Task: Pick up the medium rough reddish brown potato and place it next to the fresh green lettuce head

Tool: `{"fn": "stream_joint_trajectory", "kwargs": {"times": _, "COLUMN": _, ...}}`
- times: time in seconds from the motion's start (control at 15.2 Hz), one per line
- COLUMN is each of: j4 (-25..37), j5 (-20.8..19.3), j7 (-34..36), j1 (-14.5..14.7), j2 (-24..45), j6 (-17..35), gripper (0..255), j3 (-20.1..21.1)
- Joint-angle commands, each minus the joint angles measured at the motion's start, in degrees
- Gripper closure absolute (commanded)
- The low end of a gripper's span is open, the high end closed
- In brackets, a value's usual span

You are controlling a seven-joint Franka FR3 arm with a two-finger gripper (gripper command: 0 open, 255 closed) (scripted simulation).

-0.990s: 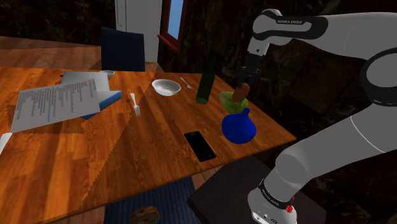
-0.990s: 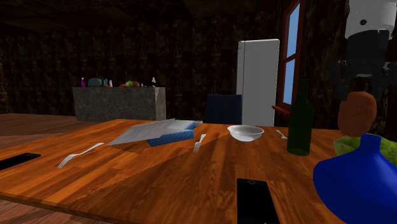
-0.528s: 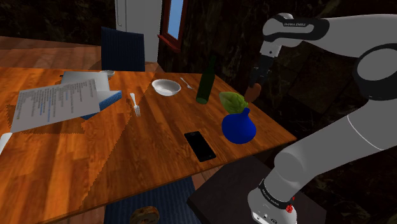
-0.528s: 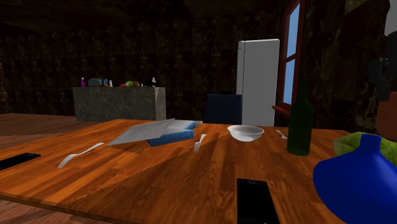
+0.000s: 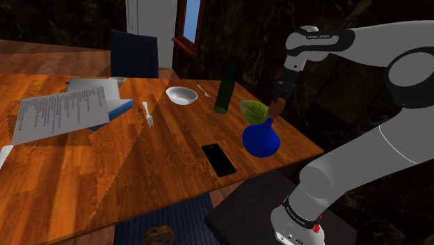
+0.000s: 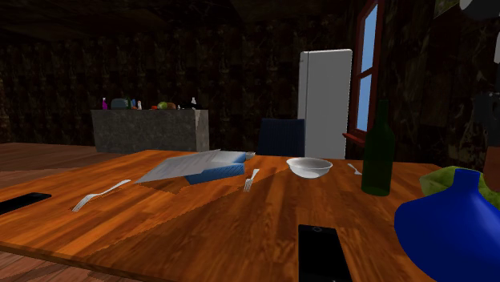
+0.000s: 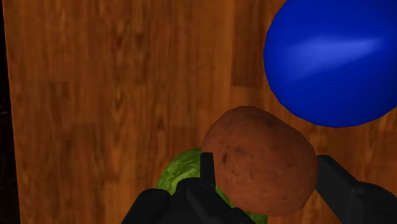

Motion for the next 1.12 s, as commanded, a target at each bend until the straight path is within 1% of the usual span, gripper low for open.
{"fn": "stream_joint_trajectory", "kwargs": {"times": 0.0, "j4": -1.5, "j5": 0.0, "j7": 0.0, "j1": 0.0, "j2": 0.1, "j6": 1.6, "gripper": 255, "j3": -0.1}}
{"fn": "stream_joint_trajectory", "kwargs": {"times": 1.06, "j4": -11.3, "j5": 0.2, "j7": -0.7, "j1": -0.2, "j2": 3.0, "j6": 14.3, "gripper": 255, "j3": -1.2}}
